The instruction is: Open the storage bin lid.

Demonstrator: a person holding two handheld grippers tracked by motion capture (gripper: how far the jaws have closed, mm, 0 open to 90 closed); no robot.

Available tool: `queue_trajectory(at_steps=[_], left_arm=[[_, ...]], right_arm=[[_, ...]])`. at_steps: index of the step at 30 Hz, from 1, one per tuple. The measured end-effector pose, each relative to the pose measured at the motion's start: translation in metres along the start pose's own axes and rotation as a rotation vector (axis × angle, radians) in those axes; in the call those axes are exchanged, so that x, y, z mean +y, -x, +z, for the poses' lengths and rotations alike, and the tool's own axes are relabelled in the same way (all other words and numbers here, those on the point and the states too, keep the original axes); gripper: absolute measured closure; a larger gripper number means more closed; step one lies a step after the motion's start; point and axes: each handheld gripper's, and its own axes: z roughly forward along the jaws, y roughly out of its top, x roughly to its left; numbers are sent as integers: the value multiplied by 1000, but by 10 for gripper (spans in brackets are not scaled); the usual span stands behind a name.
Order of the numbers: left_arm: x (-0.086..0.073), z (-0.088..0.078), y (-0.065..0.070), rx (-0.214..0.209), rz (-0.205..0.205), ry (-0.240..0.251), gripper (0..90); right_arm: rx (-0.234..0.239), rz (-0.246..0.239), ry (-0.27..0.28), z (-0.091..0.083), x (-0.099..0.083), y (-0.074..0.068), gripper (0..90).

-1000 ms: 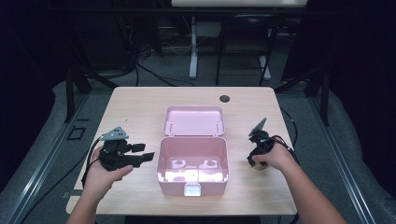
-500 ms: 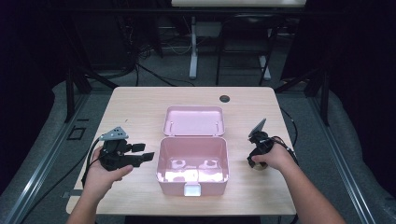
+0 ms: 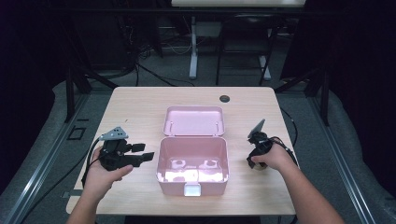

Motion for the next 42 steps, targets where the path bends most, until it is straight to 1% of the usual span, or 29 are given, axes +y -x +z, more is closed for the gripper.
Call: queue_trajectory(at_steps=[1, 5, 7, 10, 11, 14, 17, 22, 23, 25, 28, 30, 31, 32, 33, 35, 37, 38, 39, 42], left_arm=[[0, 0, 0, 0, 0, 0, 441], [0, 0, 0, 2, -1, 1, 441], [0, -1, 0, 5, -2, 2, 441], [0, -2, -1, 5, 0, 3, 441], [0, -2, -1, 5, -1, 3, 441], [0, -2, -1, 6, -1, 2, 441], [0, -2, -1, 6, -2, 3, 441], [0, -1, -1, 6, -1, 2, 441], [0, -1, -1, 6, -2, 2, 441], [0, -1, -1, 5, -1, 2, 441], [0, -1, -1, 5, -4, 3, 441], [0, -1, -1, 5, -3, 1, 441], [0, -1, -2, 6, -1, 1, 441], [0, -1, -1, 6, -3, 0, 441], [0, -1, -2, 5, -2, -1, 441], [0, 0, -2, 5, -3, -1, 441], [0, -1, -2, 6, -2, -2, 441], [0, -1, -2, 6, -2, 0, 441], [0, -1, -2, 6, -3, 0, 441], [0, -1, -2, 5, 0, 0, 442]], right_arm=[[1, 0, 7, 1, 0, 0, 193], [5, -4, 3, 1, 0, 0, 194], [3, -11, -9, 0, 1, 0, 195], [3, -16, -8, 0, 1, 0, 196], [7, -14, 5, 1, 0, 0, 196], [7, -10, 10, 0, 0, 0, 197], [8, -11, 18, -4, 0, 0, 197], [-1, -35, 25, -11, 2, -2, 197], [5, -22, 29, -12, 2, -2, 197], [6, -34, 26, -13, 2, -2, 197], [0, -33, 20, -13, 2, -2, 197], [5, -27, 19, -14, 1, -3, 197], [4, -37, 22, -14, 1, -3, 197], [7, -33, 24, -15, 1, -4, 197], [2, -46, 28, -15, 1, -4, 197], [-1, -45, 20, -19, 0, -7, 197], [-2, -53, 31, -23, 0, -7, 197], [-8, -43, 22, -25, 0, -8, 197], [-16, -51, 26, -28, 0, -8, 197], [-10, -51, 30, -34, -1, -9, 198]])
